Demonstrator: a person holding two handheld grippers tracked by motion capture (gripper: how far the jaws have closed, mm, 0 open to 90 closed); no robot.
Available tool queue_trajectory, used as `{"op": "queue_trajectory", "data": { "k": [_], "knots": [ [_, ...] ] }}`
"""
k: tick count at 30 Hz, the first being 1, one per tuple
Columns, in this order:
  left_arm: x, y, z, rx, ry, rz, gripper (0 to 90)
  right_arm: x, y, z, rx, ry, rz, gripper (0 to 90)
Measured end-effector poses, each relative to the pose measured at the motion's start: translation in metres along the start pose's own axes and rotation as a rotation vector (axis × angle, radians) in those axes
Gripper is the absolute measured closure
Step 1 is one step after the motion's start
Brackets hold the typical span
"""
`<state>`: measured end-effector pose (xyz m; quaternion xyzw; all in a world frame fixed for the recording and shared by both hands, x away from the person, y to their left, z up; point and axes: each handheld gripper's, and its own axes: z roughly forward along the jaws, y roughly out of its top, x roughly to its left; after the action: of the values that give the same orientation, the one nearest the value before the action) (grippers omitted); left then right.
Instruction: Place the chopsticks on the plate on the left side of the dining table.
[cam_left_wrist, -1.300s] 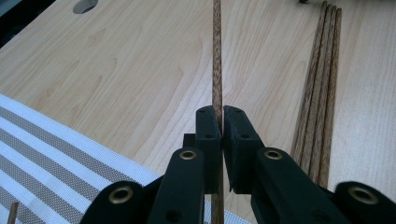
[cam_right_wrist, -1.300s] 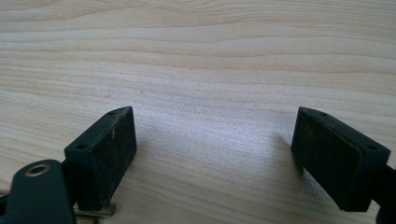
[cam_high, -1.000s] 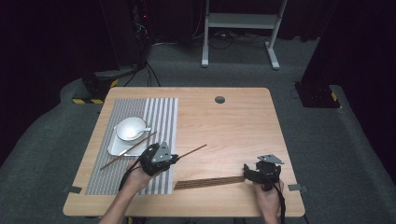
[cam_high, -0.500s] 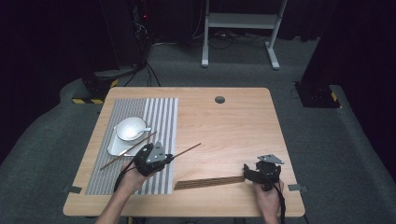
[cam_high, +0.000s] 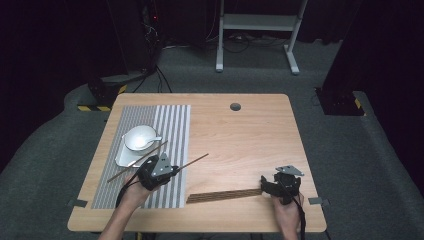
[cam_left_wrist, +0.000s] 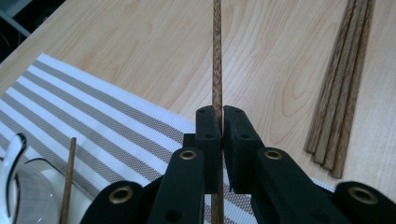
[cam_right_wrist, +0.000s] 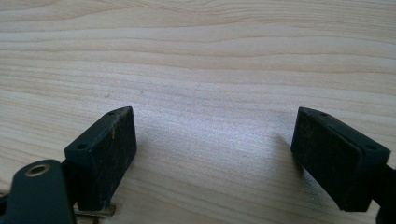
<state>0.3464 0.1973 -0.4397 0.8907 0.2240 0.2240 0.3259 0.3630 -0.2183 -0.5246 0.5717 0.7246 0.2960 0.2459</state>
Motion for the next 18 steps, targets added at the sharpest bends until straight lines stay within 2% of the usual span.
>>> {"op": "queue_trajectory", "data": {
  "k": [3, 18],
  "knots": [
    [0.003, -0.002, -0.003, 0.003, 0.031, -0.002, 84.8, 0.000, 0.000, 0.000, 0.001, 0.000, 0.003, 13.6],
    [0.009, -0.012, -0.011, 0.019, 0.057, -0.019, 84.9, 0.000, 0.000, 0.000, 0.000, 0.000, 0.002, 13.7]
  ]
}}
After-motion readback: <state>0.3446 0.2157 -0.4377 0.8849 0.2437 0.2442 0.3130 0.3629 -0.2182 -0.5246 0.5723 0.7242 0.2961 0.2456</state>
